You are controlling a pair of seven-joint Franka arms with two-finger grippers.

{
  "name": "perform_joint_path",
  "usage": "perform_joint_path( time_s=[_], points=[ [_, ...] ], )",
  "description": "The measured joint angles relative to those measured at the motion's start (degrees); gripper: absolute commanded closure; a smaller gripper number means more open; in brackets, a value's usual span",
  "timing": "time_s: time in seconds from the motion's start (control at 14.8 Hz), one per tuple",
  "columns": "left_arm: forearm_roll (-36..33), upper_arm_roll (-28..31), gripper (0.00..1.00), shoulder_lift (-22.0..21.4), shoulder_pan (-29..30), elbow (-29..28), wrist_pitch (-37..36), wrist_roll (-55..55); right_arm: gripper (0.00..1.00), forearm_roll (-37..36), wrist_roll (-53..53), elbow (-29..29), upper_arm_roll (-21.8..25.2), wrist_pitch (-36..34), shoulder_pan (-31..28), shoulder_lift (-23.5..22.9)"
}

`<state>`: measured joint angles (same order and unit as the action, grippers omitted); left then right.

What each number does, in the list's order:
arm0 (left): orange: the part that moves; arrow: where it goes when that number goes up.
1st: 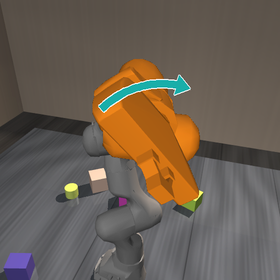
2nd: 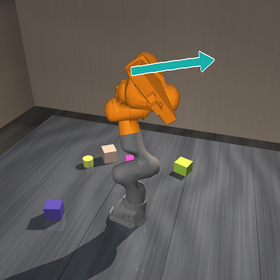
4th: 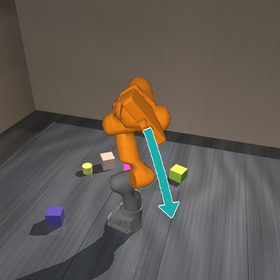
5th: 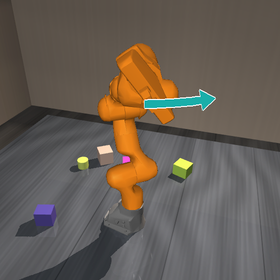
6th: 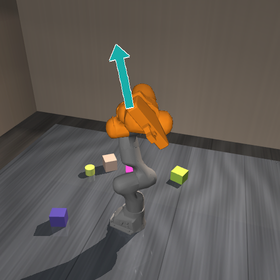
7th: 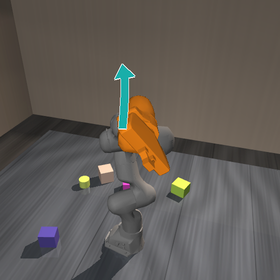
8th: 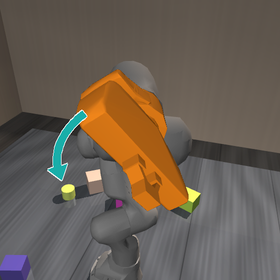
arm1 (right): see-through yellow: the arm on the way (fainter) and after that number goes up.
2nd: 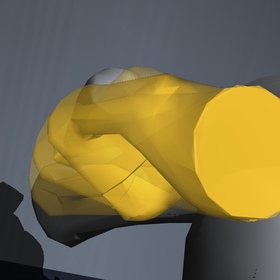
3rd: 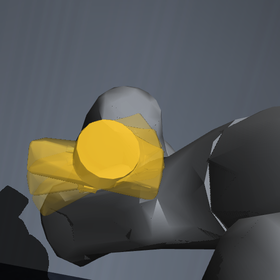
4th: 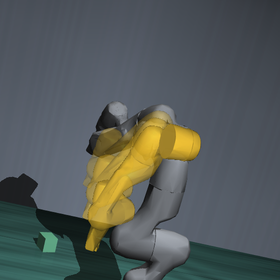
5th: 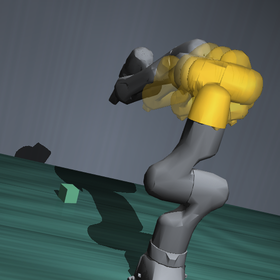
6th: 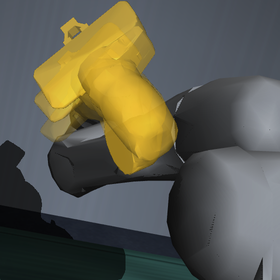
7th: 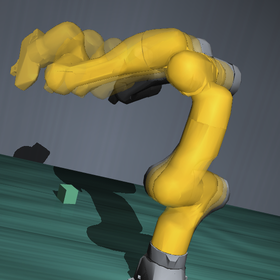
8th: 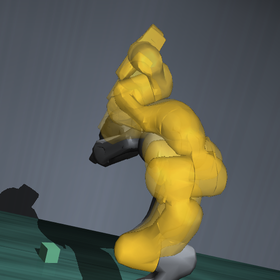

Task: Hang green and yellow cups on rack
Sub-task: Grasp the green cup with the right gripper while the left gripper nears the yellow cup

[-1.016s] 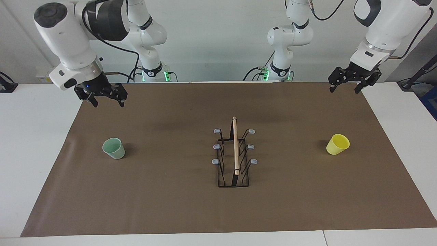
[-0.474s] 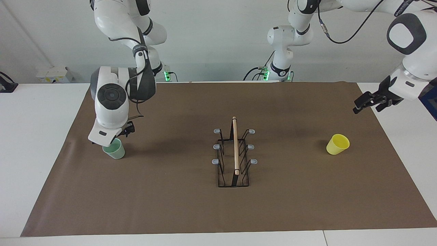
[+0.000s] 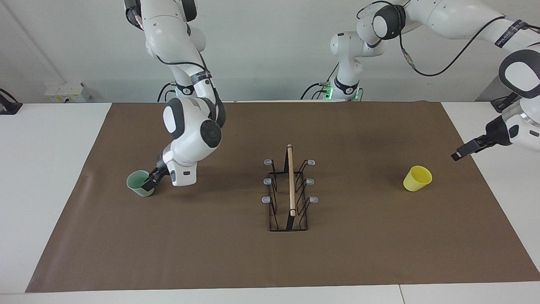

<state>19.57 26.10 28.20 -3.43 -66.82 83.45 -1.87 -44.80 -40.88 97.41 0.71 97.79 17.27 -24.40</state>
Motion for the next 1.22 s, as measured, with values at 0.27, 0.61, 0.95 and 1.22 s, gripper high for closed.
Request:
perform_joint_path(
  time_s=[0.27, 0.61, 0.95, 1.22],
  points=[
    [5.8, 2.4, 0.00, 2.1, 1.2, -1.9, -0.8, -8.6, 0.00, -6.0, -5.7, 4.7, 0.0, 0.5, 0.4, -1.0],
    [18.0, 6.7, 0.00, 2.9, 3.2, -9.4, -0.4, -21.4, 0.00, -13.5, -6.1, 9.7, 0.1, 2.4, 0.4, -2.5],
    [26.9, 10.1, 0.00, 2.9, 3.1, -17.5, 1.2, -33.5, 0.00, -18.7, -6.2, 11.2, 0.1, 4.7, 0.4, -3.4],
    [32.1, 11.6, 0.00, 2.6, 3.1, -23.8, 5.2, -38.2, 0.00, -20.4, -5.7, 11.3, 0.1, 4.6, 0.6, -5.1]
  ],
)
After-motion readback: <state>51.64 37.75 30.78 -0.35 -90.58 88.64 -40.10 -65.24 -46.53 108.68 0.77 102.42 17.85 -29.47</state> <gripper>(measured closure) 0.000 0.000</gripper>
